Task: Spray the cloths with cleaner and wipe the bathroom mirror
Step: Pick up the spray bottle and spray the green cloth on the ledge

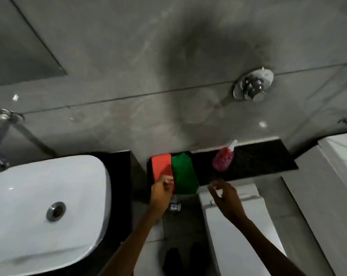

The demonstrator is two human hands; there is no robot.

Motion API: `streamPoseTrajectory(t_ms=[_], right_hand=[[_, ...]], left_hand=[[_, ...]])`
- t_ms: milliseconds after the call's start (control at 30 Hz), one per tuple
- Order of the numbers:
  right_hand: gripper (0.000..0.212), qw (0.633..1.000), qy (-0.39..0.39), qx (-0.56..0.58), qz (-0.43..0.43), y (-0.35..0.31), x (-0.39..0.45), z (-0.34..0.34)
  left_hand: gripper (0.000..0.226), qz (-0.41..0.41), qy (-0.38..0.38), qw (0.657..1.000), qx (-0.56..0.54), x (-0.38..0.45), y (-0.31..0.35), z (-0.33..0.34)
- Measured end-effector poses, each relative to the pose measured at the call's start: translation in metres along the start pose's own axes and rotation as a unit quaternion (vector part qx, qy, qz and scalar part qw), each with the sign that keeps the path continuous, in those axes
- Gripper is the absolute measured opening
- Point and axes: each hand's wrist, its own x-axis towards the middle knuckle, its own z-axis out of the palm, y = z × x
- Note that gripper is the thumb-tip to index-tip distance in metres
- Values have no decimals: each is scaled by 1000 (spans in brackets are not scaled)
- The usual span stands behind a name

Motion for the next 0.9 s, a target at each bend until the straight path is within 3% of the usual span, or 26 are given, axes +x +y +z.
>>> streamPoseTrajectory(t_ms=[133,233,367,400,433,467,600,700,900], right_hand=[[47,988,93,84,94,39,46,-5],[74,979,123,144,77,34,84,-13],[107,962,193,180,74,1,109,-28],[106,959,196,193,63,-8,108,-25],[103,956,201,202,68,47,155,-16],[99,958,183,213,60,57,168,-13],[70,968,147,196,60,58,167,-9],[44,976,108,187,34,56,165,-6],[71,994,-39,102,8,70,172,-27]], left_hand=[[20,-110,2,994,-22,27,-32,40],[26,-135,16,990,-50,50,-29,51],[31,-148,49,988,17,65,-13,49],[37,-165,49,984,50,66,-10,48],[42,-194,46,977,77,99,-25,117],[47,-217,49,968,115,107,-25,137],[62,-211,58,939,266,94,-18,136],[63,-190,62,930,309,96,-28,130],[59,-181,49,935,302,101,-29,133]])
